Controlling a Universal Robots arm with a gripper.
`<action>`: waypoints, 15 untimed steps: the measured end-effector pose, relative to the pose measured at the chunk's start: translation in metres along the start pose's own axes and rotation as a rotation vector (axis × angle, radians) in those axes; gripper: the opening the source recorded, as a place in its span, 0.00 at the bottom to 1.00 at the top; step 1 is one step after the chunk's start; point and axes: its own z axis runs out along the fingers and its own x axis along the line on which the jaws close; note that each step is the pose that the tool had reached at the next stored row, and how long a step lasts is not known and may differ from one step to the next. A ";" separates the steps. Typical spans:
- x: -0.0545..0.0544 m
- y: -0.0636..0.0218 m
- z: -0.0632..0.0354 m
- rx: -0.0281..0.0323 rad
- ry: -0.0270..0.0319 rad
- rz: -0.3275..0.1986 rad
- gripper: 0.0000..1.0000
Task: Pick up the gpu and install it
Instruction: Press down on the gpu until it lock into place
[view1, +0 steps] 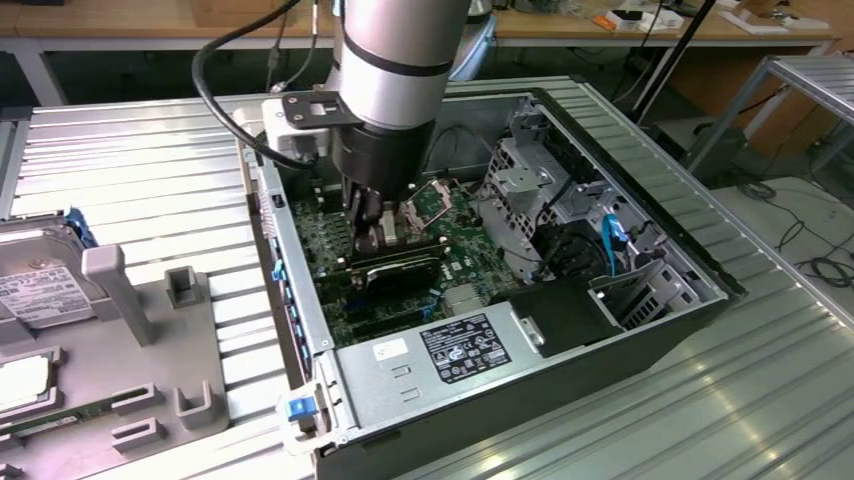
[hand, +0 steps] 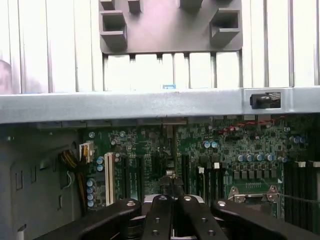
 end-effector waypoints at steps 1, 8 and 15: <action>0.000 0.0016 -0.0014 0.0000 -0.0001 0.000 0.11; 0.001 0.0327 -0.0065 0.0000 -0.0001 0.000 0.11; 0.002 0.0452 -0.0042 0.0000 -0.0086 0.009 0.11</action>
